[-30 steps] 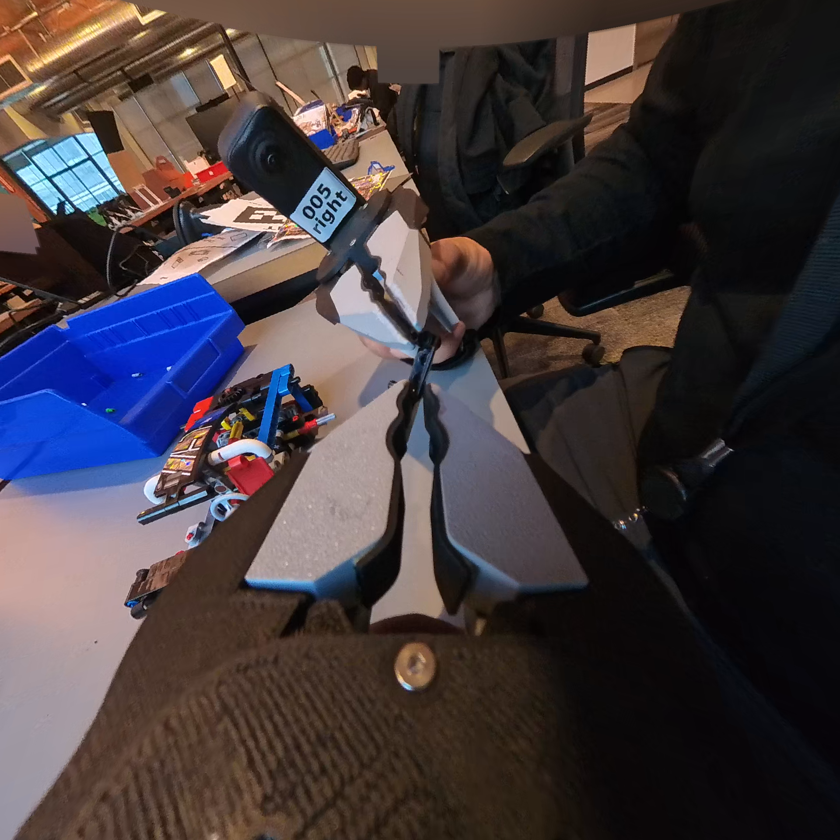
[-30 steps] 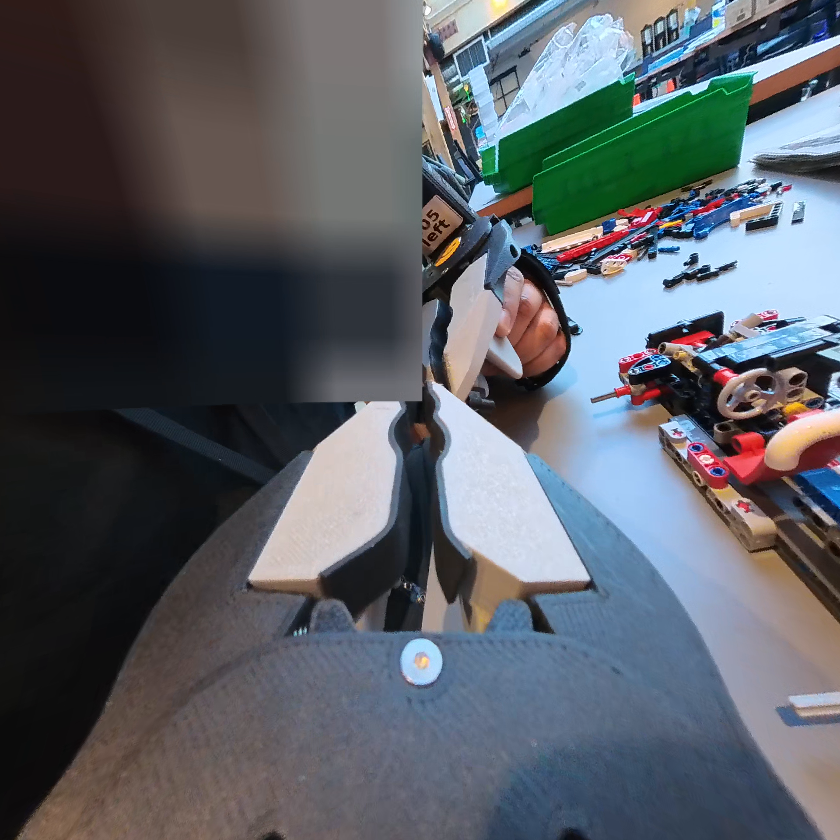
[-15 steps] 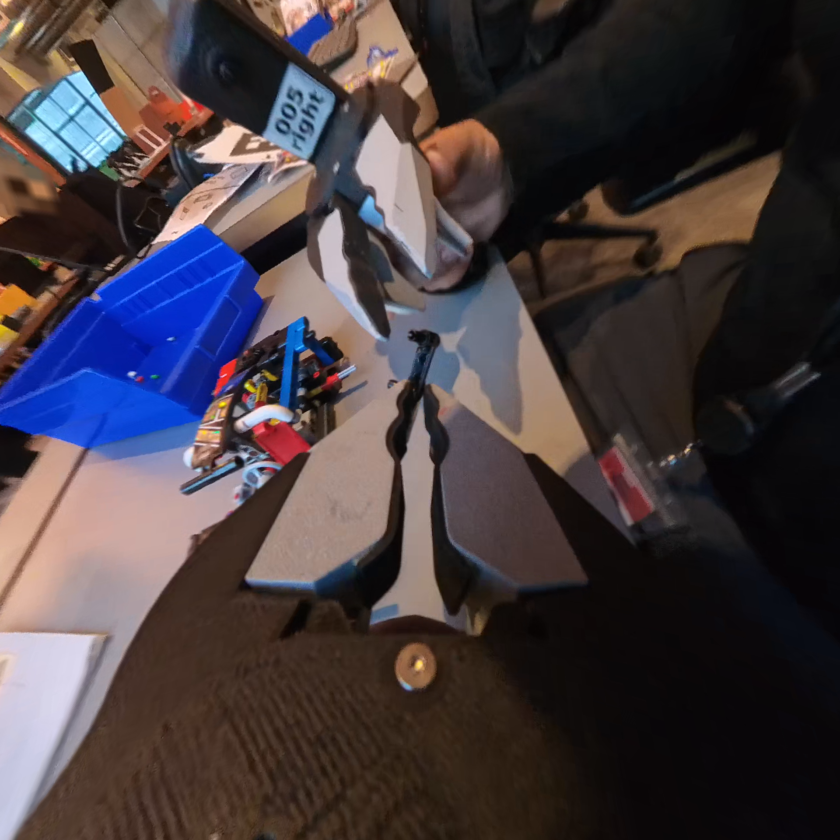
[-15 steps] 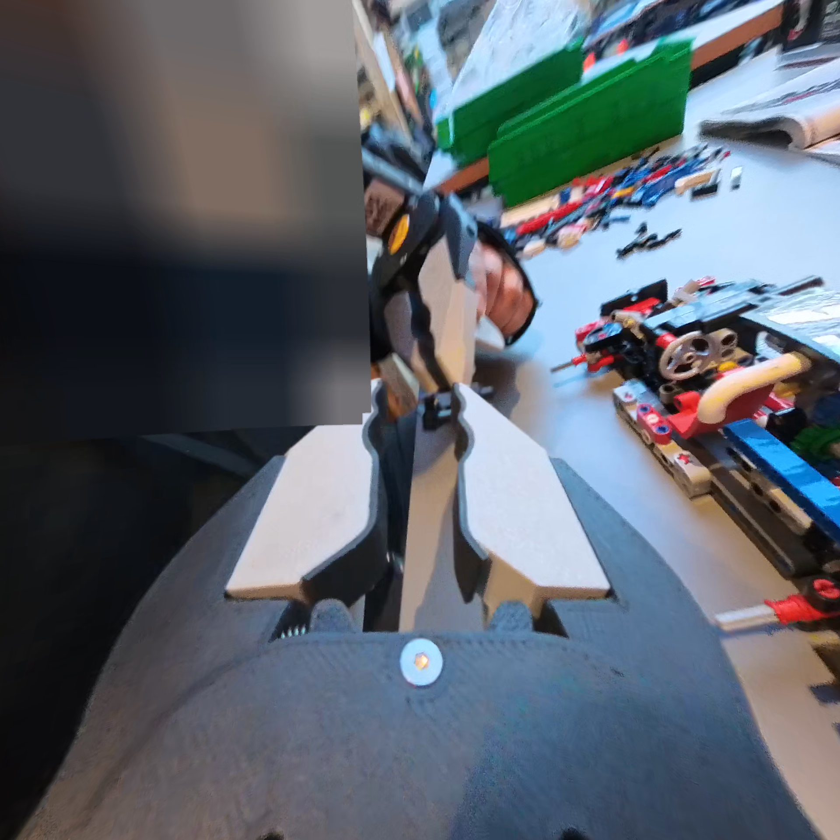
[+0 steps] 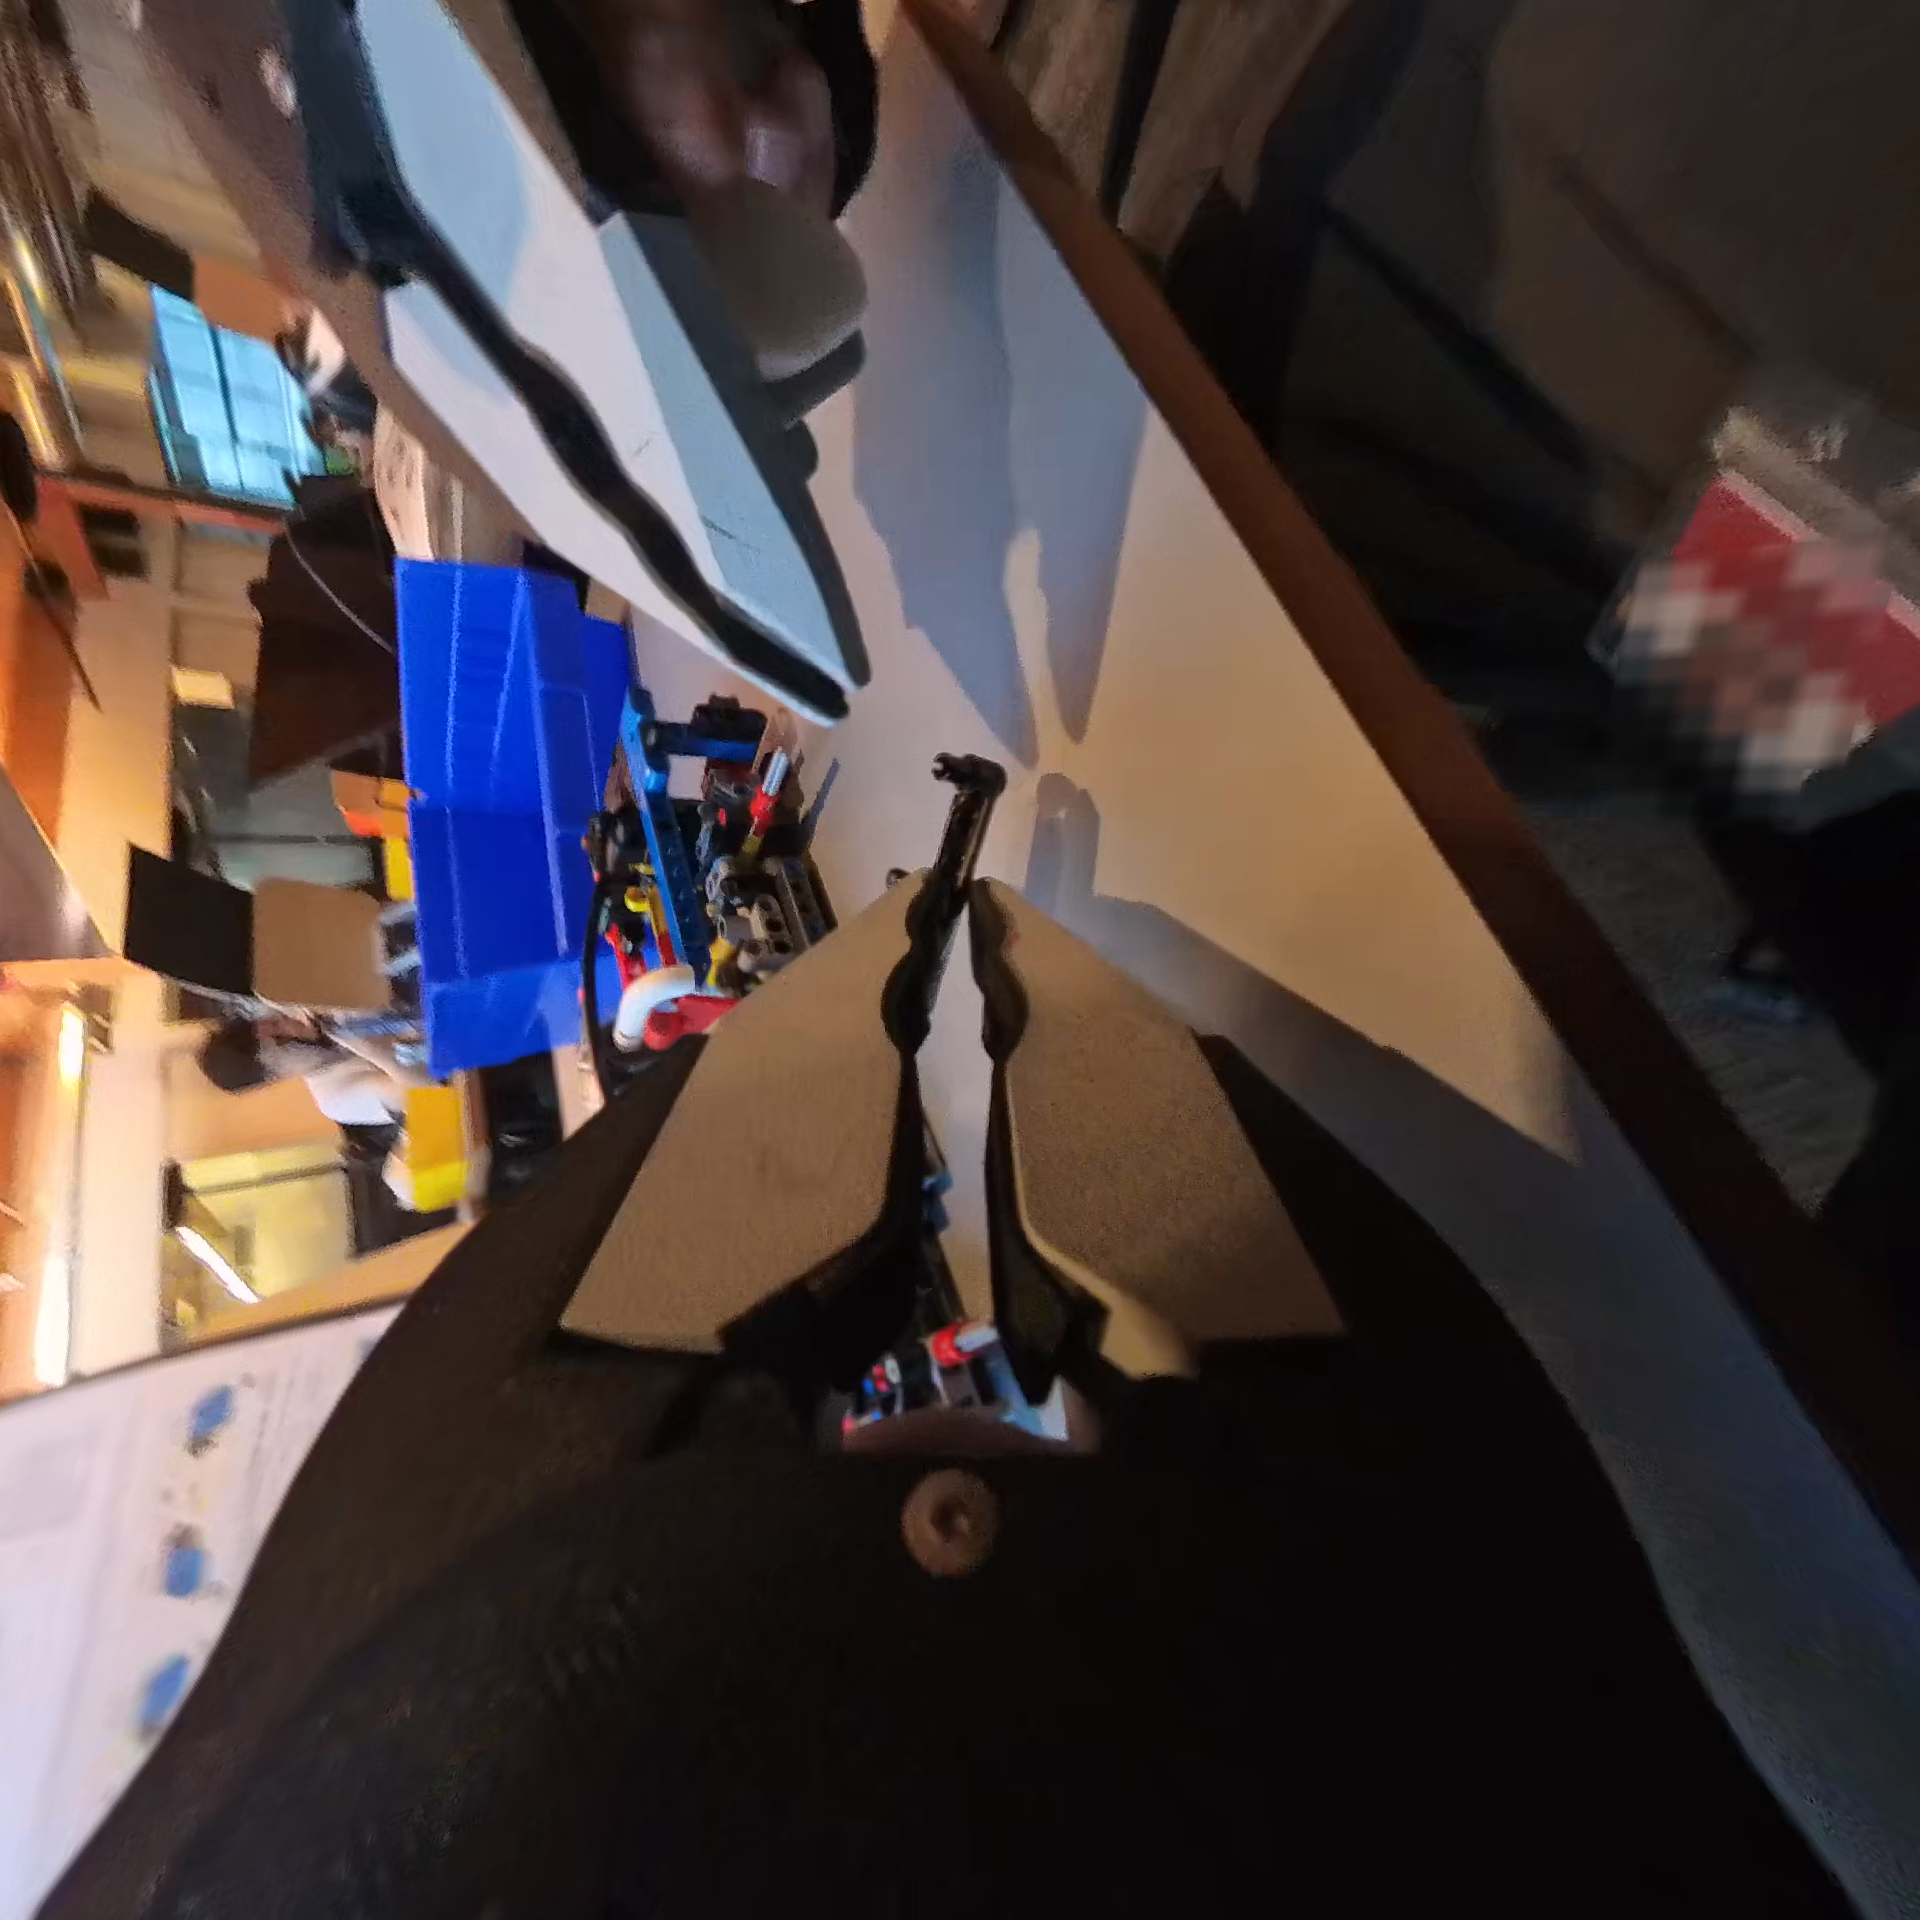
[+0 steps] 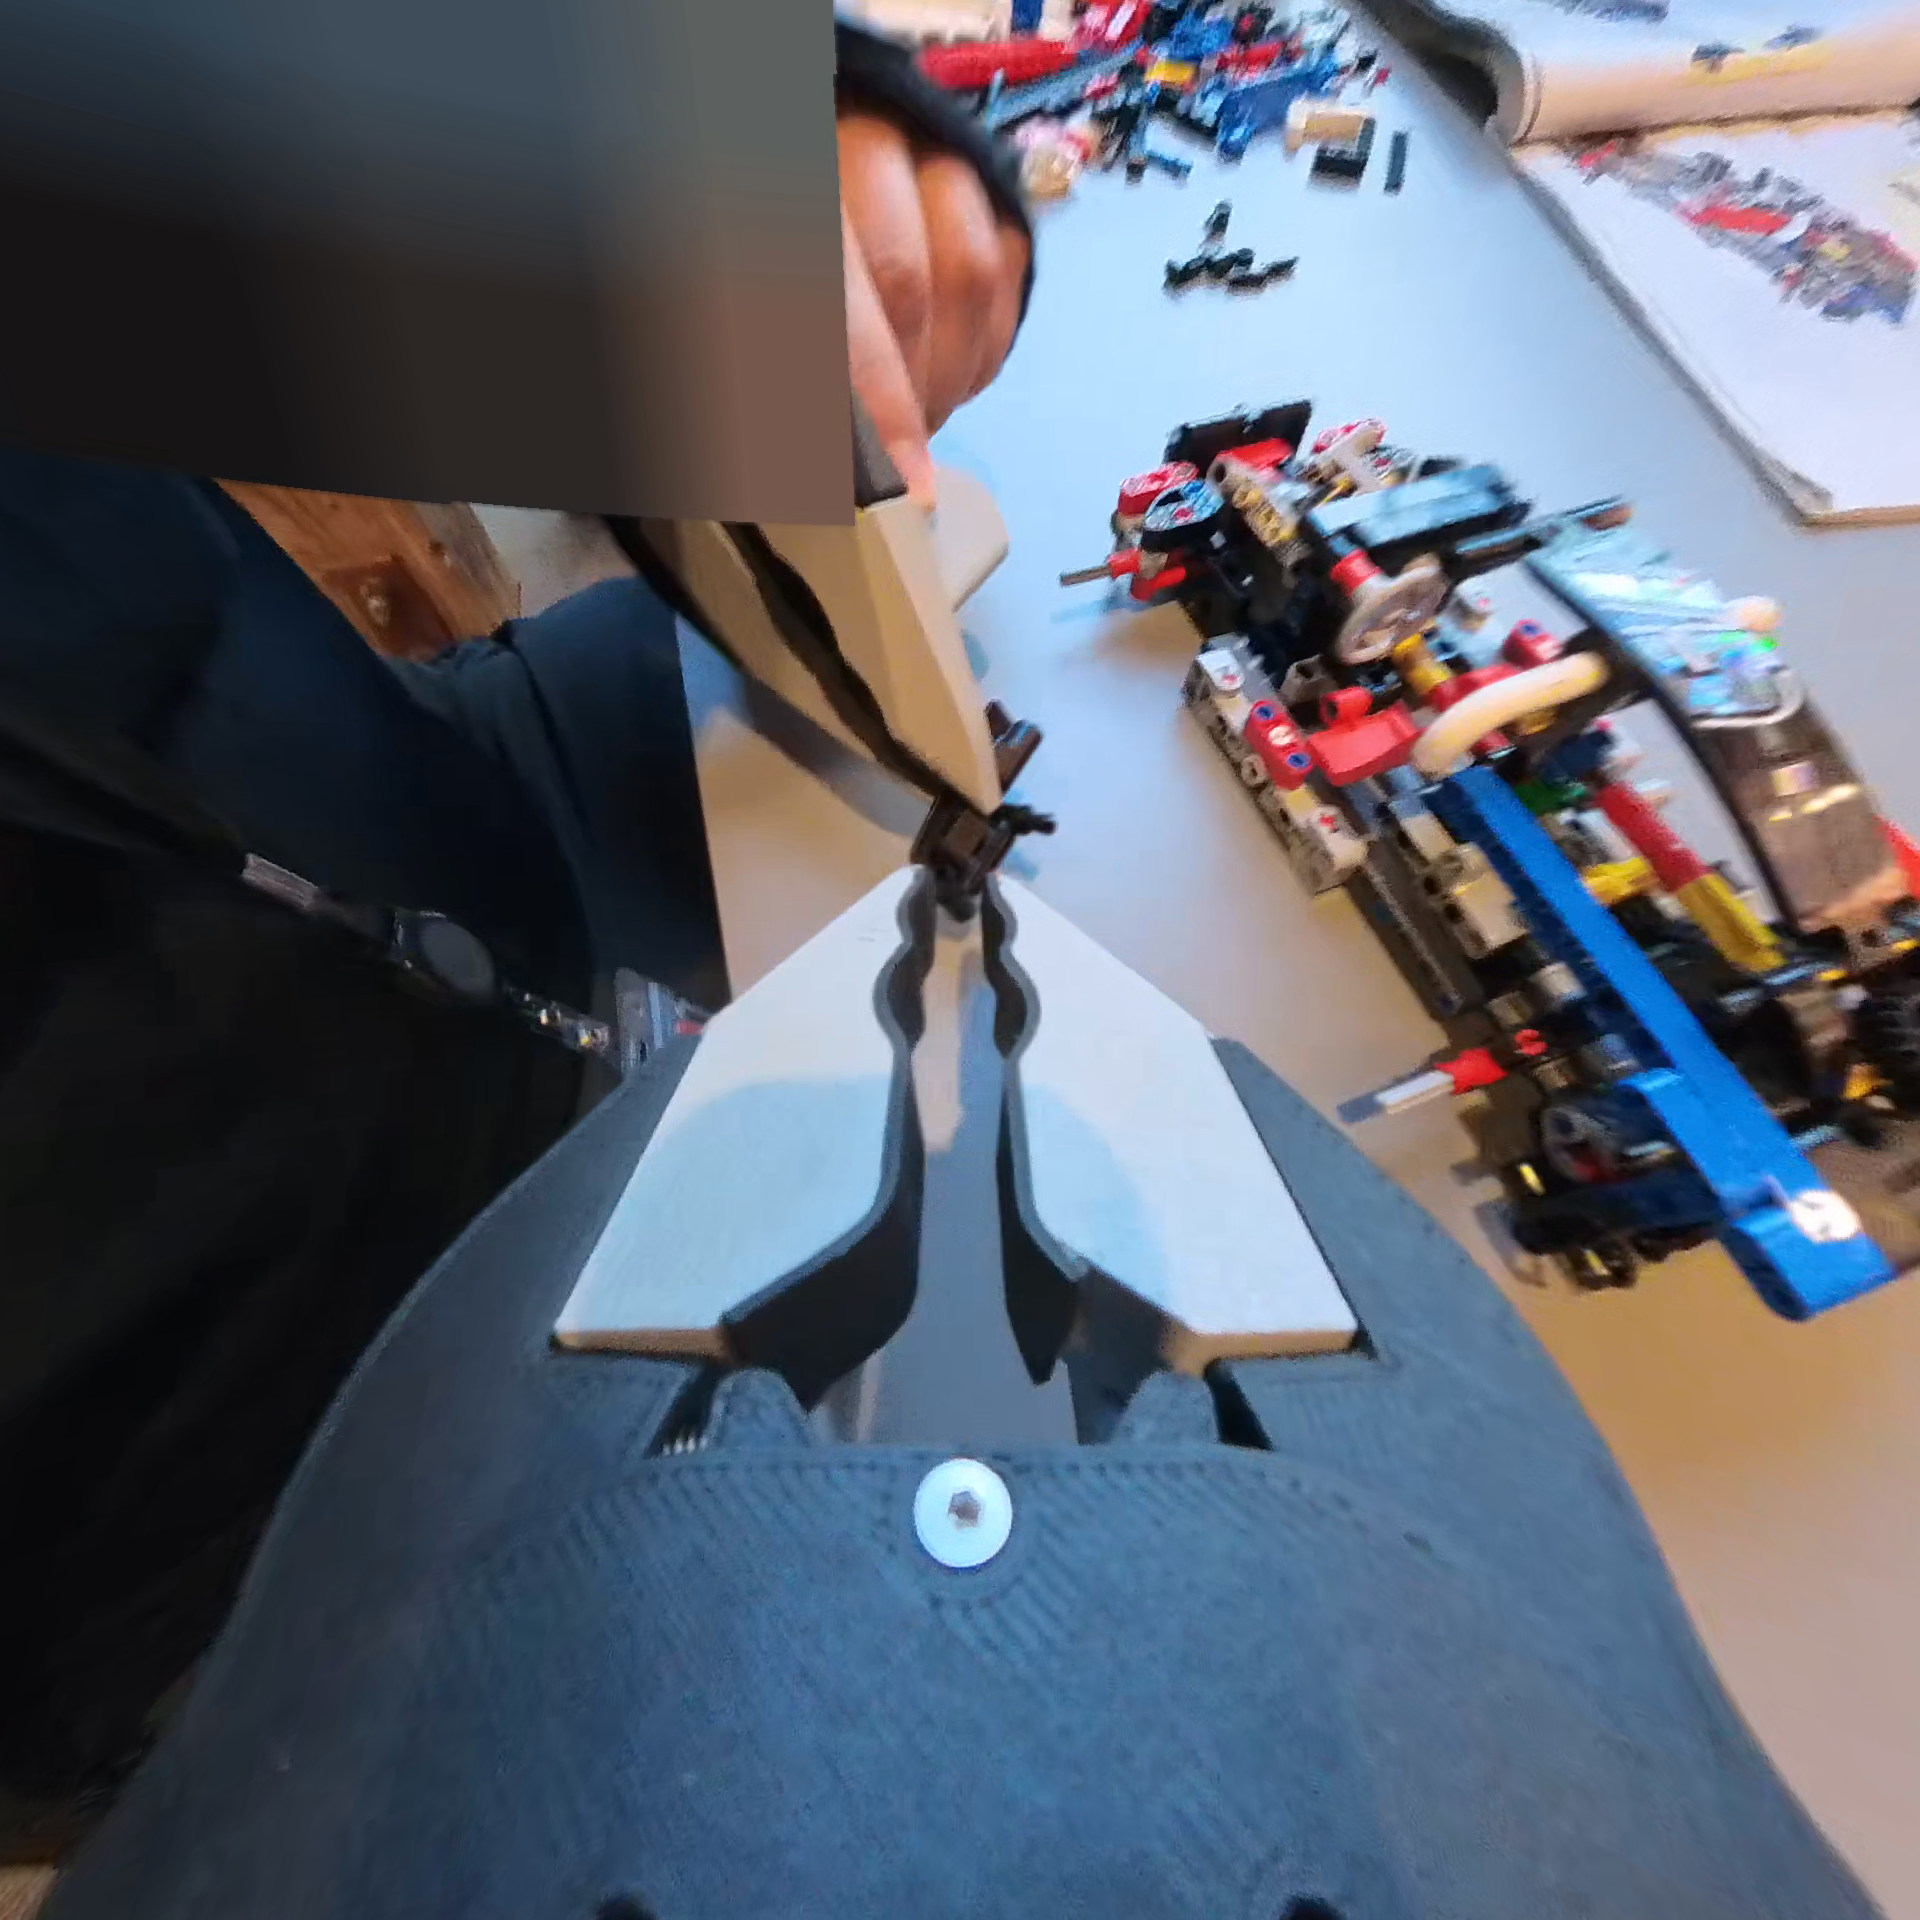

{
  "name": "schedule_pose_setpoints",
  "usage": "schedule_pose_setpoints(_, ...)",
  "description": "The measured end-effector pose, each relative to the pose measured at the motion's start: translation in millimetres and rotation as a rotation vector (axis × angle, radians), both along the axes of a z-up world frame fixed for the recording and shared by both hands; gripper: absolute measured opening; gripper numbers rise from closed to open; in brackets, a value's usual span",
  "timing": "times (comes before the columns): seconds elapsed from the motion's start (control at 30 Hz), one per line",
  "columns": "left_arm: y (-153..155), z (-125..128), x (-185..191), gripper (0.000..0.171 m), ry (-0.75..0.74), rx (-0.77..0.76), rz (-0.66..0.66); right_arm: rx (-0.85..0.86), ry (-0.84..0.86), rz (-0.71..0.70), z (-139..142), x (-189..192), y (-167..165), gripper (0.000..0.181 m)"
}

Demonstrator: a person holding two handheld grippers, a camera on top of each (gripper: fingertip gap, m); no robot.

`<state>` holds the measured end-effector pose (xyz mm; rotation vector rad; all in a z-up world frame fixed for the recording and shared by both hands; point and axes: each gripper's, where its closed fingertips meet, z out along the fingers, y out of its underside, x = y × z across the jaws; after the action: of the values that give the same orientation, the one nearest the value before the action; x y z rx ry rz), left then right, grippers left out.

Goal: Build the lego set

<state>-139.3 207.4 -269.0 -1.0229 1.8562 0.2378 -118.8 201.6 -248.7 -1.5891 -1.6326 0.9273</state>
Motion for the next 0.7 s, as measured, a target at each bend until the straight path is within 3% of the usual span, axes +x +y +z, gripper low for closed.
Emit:
schedule_pose_setpoints(0.13, -7.7, -6.5, 6.1, 0.001, 0.06, 0.022, -0.104, 0.042, -0.097, 0.058, -14.5, 0.6, -12.9, 0.01)
schedule_pose_setpoints(0.3, -11.1, -11.8, 11.4, 0.001, 0.054, -0.077, -0.182, 0.339, -0.173, 0.155, -20.3, -5.0, -14.8, 0.005)
schedule_pose_setpoints(0.7, -8.0, -16.1, 8.4, 0.001, 0.014, -0.154, -0.215, 0.37, -0.222, 0.266, -32.0, -8.3, -15.7, 0.002)
